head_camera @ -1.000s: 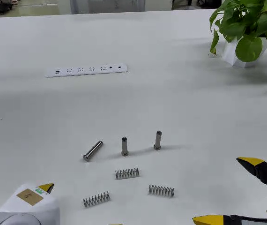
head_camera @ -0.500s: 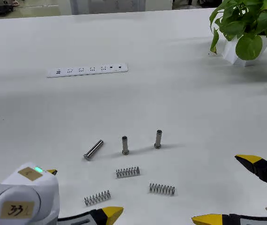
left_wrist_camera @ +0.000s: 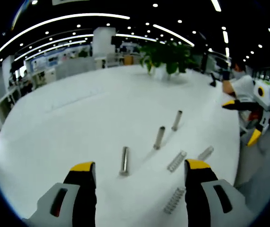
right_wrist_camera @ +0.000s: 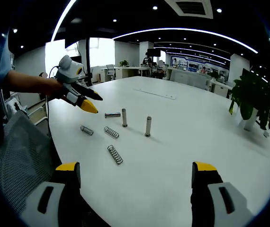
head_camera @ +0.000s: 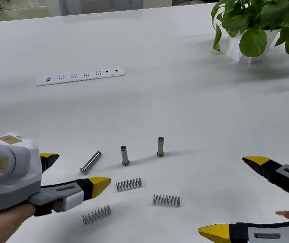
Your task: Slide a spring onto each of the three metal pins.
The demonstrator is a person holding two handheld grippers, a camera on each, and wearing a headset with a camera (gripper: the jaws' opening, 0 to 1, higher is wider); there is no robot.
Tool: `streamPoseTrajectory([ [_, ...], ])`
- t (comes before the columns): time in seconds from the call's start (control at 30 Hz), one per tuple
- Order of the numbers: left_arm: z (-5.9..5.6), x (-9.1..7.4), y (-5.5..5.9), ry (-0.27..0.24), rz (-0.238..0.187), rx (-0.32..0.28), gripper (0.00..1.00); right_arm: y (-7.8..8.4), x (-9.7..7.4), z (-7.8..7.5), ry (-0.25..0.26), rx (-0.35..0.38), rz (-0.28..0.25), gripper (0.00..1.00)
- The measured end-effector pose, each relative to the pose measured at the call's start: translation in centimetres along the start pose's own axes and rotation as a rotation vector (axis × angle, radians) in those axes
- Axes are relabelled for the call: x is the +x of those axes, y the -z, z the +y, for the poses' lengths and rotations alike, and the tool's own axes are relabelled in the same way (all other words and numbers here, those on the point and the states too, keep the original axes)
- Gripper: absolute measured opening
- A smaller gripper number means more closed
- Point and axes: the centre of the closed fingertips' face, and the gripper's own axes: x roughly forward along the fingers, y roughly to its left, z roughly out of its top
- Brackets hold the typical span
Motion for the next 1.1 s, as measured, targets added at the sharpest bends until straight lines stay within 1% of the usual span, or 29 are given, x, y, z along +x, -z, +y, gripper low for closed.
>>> streamPoseTrajectory([
  [0.03,0.1,0.1,-0.1,0.003,0.001,0.009,0.74,0.0,0.0,0.0,0.0,0.0,0.0,0.99],
  [0.1,0.4,0.5,-0.1,0.012,0.028,0.027,0.71,-0.1,0.0,0.0,-0.001,0.001,-0.003,0.99],
  [0.13,0.4,0.6,-0.2,0.018,0.033,0.037,0.7,-0.1,0.0,0.0,-0.002,0.001,-0.004,0.99],
  [0.17,0.6,0.8,-0.2,0.026,0.051,0.052,0.68,-0.1,0.0,0.1,-0.004,0.002,-0.004,0.99],
  [0.2,0.7,1.0,-0.2,0.03,0.064,0.056,0.65,-0.1,0.0,0.1,-0.005,0.004,-0.002,0.98],
  [0.33,1.2,1.9,-0.7,0.043,0.092,0.081,0.51,-0.1,0.1,0.1,-0.006,-0.007,-0.003,0.98],
  [0.47,1.4,2.8,-1.0,0.052,0.116,0.099,0.46,-0.1,0.1,0.1,-0.002,-0.007,-0.003,0.98],
  [0.5,1.6,3.2,-0.9,0.054,0.133,0.104,0.43,-0.1,0.1,0.0,-0.001,-0.005,-0.003,0.98],
  [0.6,1.9,4.1,-0.8,0.057,0.158,0.098,0.38,-0.1,0.1,0.0,-0.002,-0.006,-0.003,0.98],
  [0.7,2.1,4.8,-0.5,0.06,0.19,0.096,0.33,0.0,0.1,0.0,-0.002,-0.013,0.001,0.98],
  [0.77,2.2,5.2,-0.3,0.055,0.203,0.1,0.29,0.0,0.2,0.1,-0.004,-0.016,0.004,0.98],
  [0.87,2.2,5.7,-0.1,0.058,0.226,0.083,0.27,0.0,0.2,0.1,-0.003,-0.018,0.005,0.98],
  [0.97,2.4,6.0,0.3,0.053,0.247,0.082,0.24,0.0,0.2,0.1,-0.002,-0.018,0.005,0.98],
  [1.1,2.5,6.3,0.8,0.045,0.268,0.062,0.2,0.1,0.2,0.1,-0.003,-0.018,0.005,0.98],
])
